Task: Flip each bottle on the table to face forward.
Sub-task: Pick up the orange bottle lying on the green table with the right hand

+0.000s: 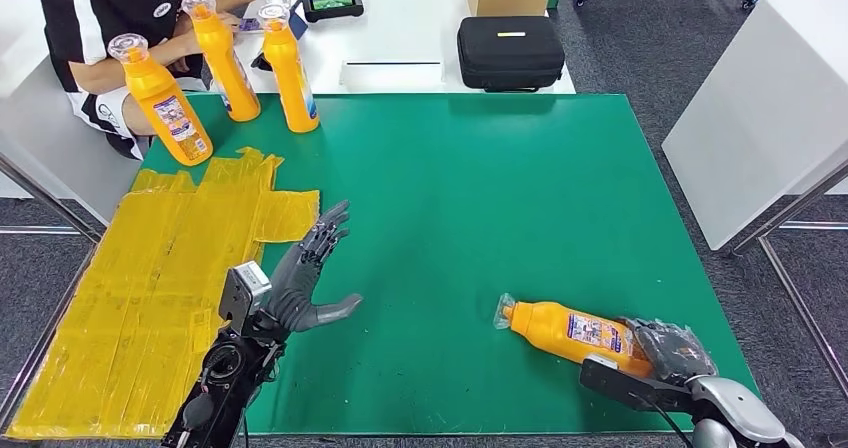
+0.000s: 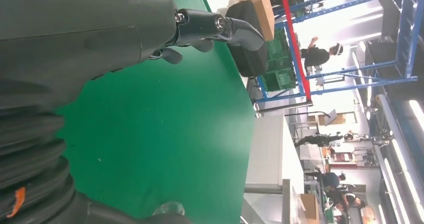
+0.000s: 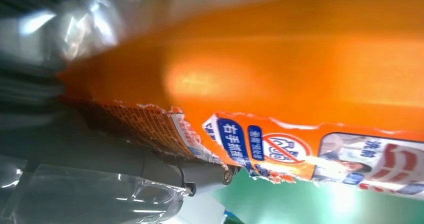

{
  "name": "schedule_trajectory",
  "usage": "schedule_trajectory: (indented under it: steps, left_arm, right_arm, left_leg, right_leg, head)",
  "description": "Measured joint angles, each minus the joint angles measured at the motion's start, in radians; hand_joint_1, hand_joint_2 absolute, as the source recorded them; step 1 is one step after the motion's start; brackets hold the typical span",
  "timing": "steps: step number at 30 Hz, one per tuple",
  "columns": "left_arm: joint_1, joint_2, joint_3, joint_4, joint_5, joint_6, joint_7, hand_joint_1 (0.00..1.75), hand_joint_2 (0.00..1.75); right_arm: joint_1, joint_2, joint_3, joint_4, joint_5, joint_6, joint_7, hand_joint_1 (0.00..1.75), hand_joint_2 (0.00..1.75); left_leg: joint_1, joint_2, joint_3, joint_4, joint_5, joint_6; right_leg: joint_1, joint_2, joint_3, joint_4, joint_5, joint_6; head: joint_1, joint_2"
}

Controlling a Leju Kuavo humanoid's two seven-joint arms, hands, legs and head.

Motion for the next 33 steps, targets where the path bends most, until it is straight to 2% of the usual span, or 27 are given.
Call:
schedule_trajectory:
  steps: [6, 16, 19, 21, 23, 26, 29, 33]
  left_arm:
    - [0.000, -0.002, 0.000, 0.000, -0.008, 0.000, 0.001, 0.00, 1.75]
    - [0.000, -0.003, 0.000, 0.000, -0.010, -0.001, 0.001, 0.00, 1.75]
    - [0.001, -0.003, 0.000, 0.000, -0.010, -0.001, 0.001, 0.00, 1.75]
    - [0.005, -0.003, 0.000, 0.000, -0.010, -0.007, 0.001, 0.00, 1.75]
    - [0.014, -0.004, 0.000, -0.003, 0.002, -0.029, 0.000, 0.00, 1.75]
    - [0.028, -0.008, -0.009, -0.015, 0.037, -0.077, 0.000, 0.00, 1.75]
    - [0.031, -0.015, -0.031, -0.029, 0.045, -0.093, 0.009, 0.00, 1.75]
    - [0.031, -0.021, -0.066, -0.044, 0.045, -0.086, 0.023, 0.00, 1.75]
  right_arm:
    - [-0.030, 0.018, 0.026, 0.036, -0.001, -0.067, -0.018, 1.75, 1.75]
    - [-0.047, 0.032, 0.041, 0.055, -0.002, -0.076, -0.024, 1.75, 1.75]
    - [-0.046, 0.040, 0.041, 0.056, -0.007, -0.127, -0.039, 1.75, 1.75]
    - [-0.044, 0.062, 0.041, 0.053, -0.030, -0.215, -0.078, 1.75, 1.75]
    - [-0.043, 0.100, 0.039, 0.036, -0.100, -0.339, -0.148, 1.75, 1.75]
    - [-0.050, 0.167, 0.019, -0.010, -0.312, -0.471, -0.259, 1.75, 1.75]
    - [-0.067, 0.227, -0.006, -0.042, -0.546, -0.496, -0.335, 1.75, 1.75]
    - [-0.085, 0.306, -0.022, -0.062, -0.754, -0.448, -0.380, 1.75, 1.75]
  left_leg:
    - [0.000, 0.000, 0.001, 0.000, 0.000, 0.000]
    - [0.000, 0.000, 0.001, 0.000, 0.000, 0.000]
    - [0.000, 0.000, 0.000, 0.000, 0.000, 0.000]
    - [0.000, 0.000, -0.002, 0.000, 0.000, 0.000]
    - [0.000, 0.000, -0.002, 0.000, 0.000, 0.000]
    - [0.001, -0.001, -0.002, 0.000, 0.001, -0.001]
    - [0.001, -0.002, -0.002, 0.000, 0.001, -0.001]
    - [0.001, -0.001, -0.003, 0.000, 0.001, -0.001]
  right_leg:
    - [0.000, 0.000, 0.000, 0.000, 0.000, 0.000]
    - [0.000, 0.000, 0.000, 0.000, 0.000, 0.000]
    - [0.000, 0.000, 0.000, 0.000, 0.000, 0.000]
    - [0.000, 0.000, -0.001, 0.000, 0.000, 0.000]
    - [0.000, 0.000, -0.002, 0.000, 0.000, 0.000]
    - [0.000, 0.000, -0.003, 0.000, 0.000, 0.000]
    - [0.001, -0.001, -0.003, 0.001, 0.000, 0.000]
    - [0.000, 0.000, -0.003, 0.001, 0.000, 0.000]
  head:
    - [0.000, 0.000]
    - [0.000, 0.000]
    - [0.000, 0.000]
    - [0.000, 0.000]
    - [0.000, 0.000]
    - [0.000, 0.000]
    - [0.000, 0.000]
    - [0.000, 0.000]
